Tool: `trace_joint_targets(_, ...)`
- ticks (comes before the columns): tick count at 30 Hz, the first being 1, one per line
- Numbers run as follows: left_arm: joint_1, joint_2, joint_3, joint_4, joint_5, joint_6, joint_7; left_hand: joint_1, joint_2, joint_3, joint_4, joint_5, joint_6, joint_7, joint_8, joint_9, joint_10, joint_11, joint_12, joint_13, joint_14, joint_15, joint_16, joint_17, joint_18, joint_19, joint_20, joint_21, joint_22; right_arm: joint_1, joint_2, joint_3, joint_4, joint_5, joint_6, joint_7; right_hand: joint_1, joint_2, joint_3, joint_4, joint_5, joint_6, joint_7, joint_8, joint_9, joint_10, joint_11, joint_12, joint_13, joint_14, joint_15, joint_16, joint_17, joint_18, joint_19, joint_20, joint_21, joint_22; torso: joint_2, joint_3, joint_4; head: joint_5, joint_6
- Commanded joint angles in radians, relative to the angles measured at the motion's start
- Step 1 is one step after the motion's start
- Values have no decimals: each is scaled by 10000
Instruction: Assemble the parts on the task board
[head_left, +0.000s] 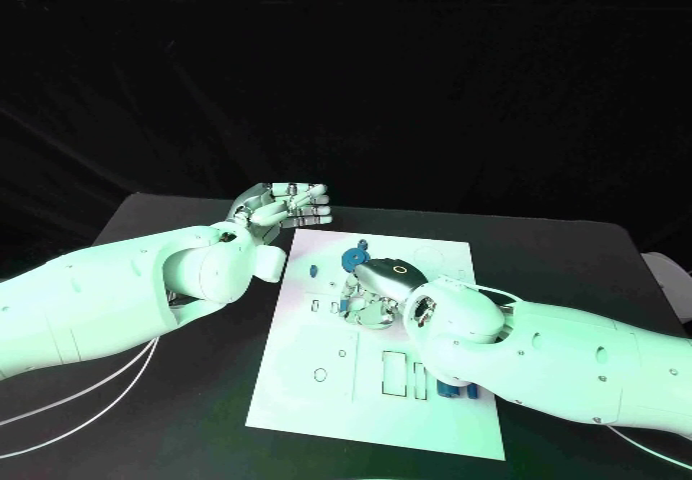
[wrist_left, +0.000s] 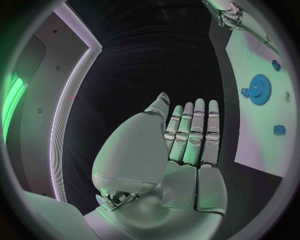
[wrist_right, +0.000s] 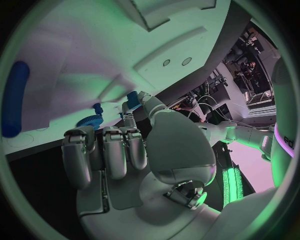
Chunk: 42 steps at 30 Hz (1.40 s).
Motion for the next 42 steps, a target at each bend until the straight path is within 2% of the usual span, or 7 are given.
trace_joint_targets(1, 6, -1, 7, 30, 9, 186, 41, -21, 94, -57, 1, 5, 57, -2, -45, -14, 88, -3, -54, 8, 78, -23, -49, -17, 133, 78, 11, -45, -12, -20, 47, -1, -18, -229, 16, -72, 19, 76, 16, 63, 49, -22, -1, -49, 10, 1032, -36, 39, 2631, 1061, -63, 37, 2633, -64, 1044, -38, 44, 2628, 3, 1, 0, 9, -3)
trace_joint_targets(17, 8, -28, 7, 47, 8, 190, 31, -21, 94, -57, 1, 5, 57, -2, -45, -14, 88, -3, -54, 8, 78, -23, -49, -17, 133, 78, 11, -45, -12, -42, 156, -5, -211, -299, 298, -176, 13, -38, 5, 71, -53, -149, 66, -219, 5, 1032, 20, 39, 2631, 1061, -22, 37, 2633, -64, 1044, -15, 44, 2628, -6, 1, -4, 31, -36)
trace_joint_targets(25, 8, -32, 7, 48, 8, 200, 23, -20, 95, -67, -2, 5, 66, -3, -61, -13, 101, -4, -78, 9, 88, -22, -68, -18, 133, 81, 11, -52, -22, -45, 159, -6, -222, -359, 343, -209, 101, -206, -8, -15, -192, -263, 144, -371, 4, 1032, 85, 39, 2631, 1061, 30, 37, 2633, -64, 1044, 26, 44, 2628, -5, 4, -6, 40, -43)
trace_joint_targets(42, 8, -48, 7, 46, 7, 205, 4, -20, 95, -67, -2, 5, 66, -3, -61, -13, 101, -4, -78, 9, 88, -22, -68, -18, 133, 81, 11, -52, -22, -45, 147, -7, -225, -379, 301, -182, 84, -318, -48, -16, -264, -373, 224, -513, 1, 1032, 156, 39, 2631, 1061, 91, 37, 2633, -64, 1044, 78, 44, 2628, -1, 3, -2, 26, -54)
